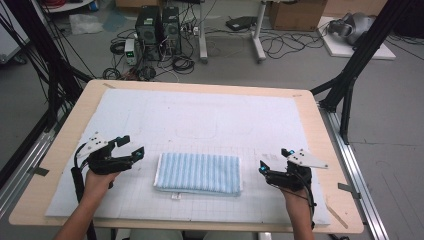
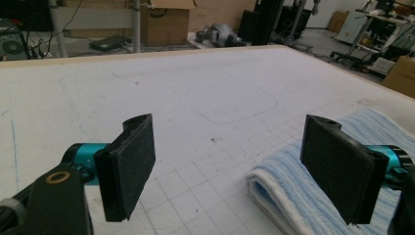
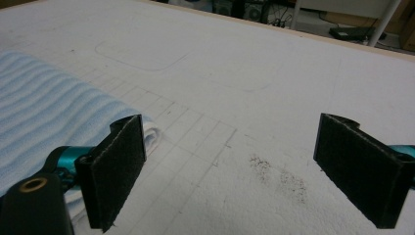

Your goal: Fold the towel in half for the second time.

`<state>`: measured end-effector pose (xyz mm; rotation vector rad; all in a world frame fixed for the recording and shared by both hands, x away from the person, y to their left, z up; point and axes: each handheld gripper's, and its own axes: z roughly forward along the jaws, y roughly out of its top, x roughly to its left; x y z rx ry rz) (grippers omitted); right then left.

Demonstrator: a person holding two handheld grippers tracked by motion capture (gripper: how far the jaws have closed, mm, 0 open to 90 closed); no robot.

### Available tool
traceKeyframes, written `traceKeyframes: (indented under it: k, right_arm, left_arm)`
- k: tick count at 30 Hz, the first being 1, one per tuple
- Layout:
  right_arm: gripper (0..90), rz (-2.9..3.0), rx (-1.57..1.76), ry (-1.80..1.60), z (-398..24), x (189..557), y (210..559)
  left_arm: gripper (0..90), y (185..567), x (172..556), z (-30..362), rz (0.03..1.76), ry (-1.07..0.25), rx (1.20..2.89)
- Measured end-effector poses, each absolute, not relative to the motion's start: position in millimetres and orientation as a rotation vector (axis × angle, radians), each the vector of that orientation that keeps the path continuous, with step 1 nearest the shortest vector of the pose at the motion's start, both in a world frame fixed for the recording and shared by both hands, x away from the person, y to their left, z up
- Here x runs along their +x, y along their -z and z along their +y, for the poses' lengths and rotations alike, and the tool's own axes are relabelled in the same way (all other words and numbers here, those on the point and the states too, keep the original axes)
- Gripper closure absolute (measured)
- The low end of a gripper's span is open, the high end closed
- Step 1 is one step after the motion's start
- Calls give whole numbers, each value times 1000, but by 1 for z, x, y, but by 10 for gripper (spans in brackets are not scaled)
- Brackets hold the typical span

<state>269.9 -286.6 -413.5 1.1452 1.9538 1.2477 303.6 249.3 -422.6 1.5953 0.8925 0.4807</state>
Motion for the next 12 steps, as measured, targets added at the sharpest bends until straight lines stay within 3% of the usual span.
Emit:
traceKeyframes:
  k: [12]
  right_arm:
    - [112,1963,1144,-1246,-287,271,415]
  left_arm:
    - [214,425,304,248,896,-476,1603]
